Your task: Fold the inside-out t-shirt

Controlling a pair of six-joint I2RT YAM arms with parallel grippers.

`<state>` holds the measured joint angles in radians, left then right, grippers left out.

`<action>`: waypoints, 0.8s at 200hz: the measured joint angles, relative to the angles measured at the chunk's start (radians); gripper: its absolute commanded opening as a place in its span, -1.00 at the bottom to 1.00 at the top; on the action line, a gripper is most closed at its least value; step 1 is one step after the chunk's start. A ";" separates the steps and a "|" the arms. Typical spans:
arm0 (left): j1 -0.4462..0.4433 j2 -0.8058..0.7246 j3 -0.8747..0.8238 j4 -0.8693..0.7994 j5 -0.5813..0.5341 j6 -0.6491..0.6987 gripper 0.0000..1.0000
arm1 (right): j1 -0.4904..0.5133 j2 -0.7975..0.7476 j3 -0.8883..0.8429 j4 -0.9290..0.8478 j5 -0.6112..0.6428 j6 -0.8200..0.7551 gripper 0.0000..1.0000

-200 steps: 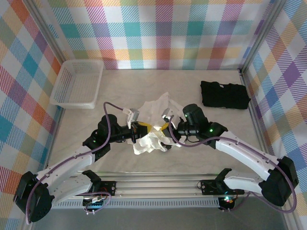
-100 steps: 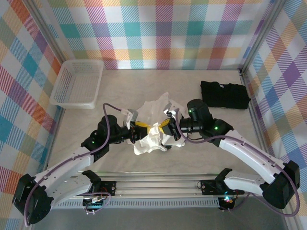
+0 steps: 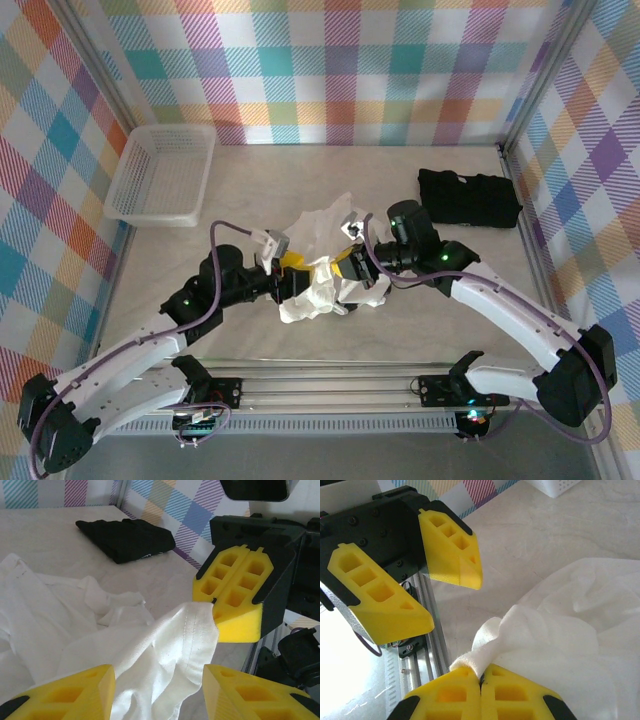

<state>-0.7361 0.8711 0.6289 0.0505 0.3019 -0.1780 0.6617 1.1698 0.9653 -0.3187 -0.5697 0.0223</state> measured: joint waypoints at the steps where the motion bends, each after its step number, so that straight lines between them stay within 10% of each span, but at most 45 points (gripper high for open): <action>1: 0.000 0.003 0.003 0.000 0.001 0.002 -0.01 | -0.002 0.000 0.000 -0.001 0.000 0.000 -1.00; 69: -0.030 0.213 0.093 -0.073 0.095 0.033 -0.20 | -0.118 -0.067 0.004 -0.019 -0.045 0.061 -1.00; 160: -0.034 0.292 0.162 -0.138 -0.062 0.016 -0.33 | -0.220 -0.050 0.091 -0.011 -0.131 0.163 -1.00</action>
<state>-0.7700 1.1629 0.7906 -0.0875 0.2398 -0.1623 0.4416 1.1202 1.0565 -0.3302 -0.7010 0.1856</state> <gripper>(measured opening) 0.323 0.063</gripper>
